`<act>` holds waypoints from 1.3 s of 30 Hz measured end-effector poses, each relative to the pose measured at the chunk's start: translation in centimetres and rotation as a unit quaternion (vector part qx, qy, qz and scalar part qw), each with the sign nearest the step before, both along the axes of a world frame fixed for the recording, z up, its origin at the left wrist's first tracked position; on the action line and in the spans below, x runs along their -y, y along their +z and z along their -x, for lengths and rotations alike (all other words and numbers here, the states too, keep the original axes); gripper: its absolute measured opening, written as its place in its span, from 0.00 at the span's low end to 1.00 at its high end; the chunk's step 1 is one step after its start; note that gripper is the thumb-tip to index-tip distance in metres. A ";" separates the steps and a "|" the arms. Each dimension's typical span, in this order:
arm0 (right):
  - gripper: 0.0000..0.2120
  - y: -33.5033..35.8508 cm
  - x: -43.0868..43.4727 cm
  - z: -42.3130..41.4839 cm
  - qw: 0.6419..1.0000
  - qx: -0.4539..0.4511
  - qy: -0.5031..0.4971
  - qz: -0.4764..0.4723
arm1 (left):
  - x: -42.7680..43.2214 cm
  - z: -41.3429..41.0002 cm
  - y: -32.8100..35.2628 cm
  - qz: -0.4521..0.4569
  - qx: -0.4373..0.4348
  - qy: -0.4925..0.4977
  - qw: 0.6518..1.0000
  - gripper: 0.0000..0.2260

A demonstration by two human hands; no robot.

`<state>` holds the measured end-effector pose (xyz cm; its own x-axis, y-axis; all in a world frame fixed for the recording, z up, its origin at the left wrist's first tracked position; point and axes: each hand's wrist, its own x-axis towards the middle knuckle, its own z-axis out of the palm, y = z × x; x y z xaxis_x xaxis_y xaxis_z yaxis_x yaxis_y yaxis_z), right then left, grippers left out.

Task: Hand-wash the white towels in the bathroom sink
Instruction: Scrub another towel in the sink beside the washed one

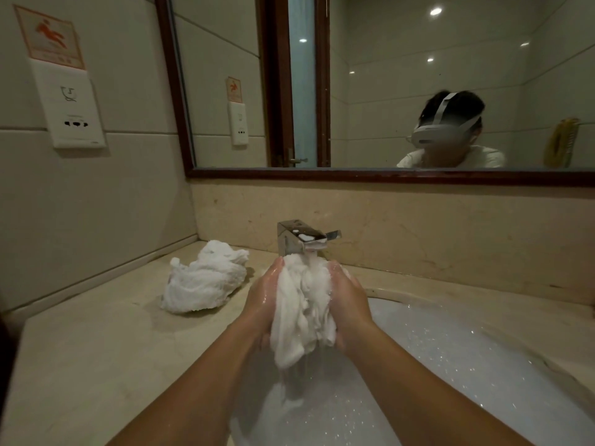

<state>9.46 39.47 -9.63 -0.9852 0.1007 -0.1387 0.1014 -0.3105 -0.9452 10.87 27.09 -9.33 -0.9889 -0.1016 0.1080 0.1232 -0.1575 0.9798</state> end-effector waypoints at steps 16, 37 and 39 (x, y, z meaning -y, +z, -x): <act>0.11 0.2 -0.6 0.2 0.989 -0.071 -0.109 -0.074 | 0.1 2.1 -0.2 -0.043 0.112 0.071 0.990 0.22; 0.10 -0.2 0.0 0.2 0.972 -0.074 -0.153 -0.165 | -1.9 0.7 -0.3 0.120 -0.015 0.083 0.989 0.15; 0.11 -0.2 0.1 0.2 0.971 -0.073 -0.152 -0.169 | -1.9 0.7 -0.3 0.125 -0.016 0.079 0.989 0.13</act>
